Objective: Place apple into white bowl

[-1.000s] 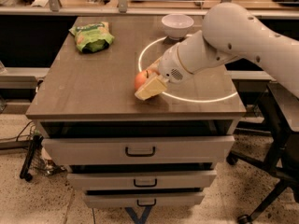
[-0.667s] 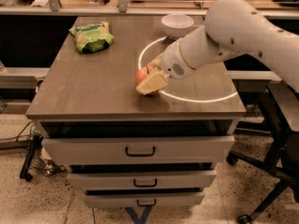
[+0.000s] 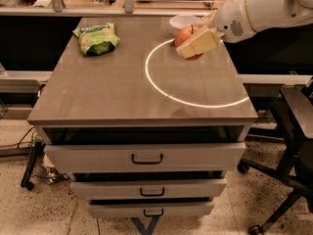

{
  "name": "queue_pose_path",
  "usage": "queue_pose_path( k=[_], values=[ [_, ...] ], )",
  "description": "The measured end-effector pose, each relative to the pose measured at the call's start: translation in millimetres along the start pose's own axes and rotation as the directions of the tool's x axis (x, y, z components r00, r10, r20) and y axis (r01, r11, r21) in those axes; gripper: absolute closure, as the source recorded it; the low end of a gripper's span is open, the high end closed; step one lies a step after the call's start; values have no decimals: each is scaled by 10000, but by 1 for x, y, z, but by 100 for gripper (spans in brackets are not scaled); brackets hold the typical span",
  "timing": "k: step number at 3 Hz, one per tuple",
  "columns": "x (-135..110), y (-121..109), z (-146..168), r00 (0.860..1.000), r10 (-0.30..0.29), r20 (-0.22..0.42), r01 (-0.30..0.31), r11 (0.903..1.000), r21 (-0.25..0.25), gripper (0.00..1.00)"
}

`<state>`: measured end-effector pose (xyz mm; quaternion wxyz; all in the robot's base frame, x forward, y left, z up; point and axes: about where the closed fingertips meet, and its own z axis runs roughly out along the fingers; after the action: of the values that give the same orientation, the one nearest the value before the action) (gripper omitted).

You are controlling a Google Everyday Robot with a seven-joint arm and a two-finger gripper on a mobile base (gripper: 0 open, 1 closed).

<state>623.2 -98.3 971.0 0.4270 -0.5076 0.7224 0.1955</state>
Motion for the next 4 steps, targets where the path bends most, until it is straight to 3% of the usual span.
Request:
queue_pose_path(
  k=[1,2,3,4],
  values=[
    [-1,-3,2,10000,-26,56,26,10000,79,100],
    [-9,-27,16,9982,-270,531,229,9968,762,100],
    [-20,-67,35,9925,-428,1148,275,9909,1321,100],
    [-48,-111,44,9779,-803,1930,367,9749,2195,100]
  ],
)
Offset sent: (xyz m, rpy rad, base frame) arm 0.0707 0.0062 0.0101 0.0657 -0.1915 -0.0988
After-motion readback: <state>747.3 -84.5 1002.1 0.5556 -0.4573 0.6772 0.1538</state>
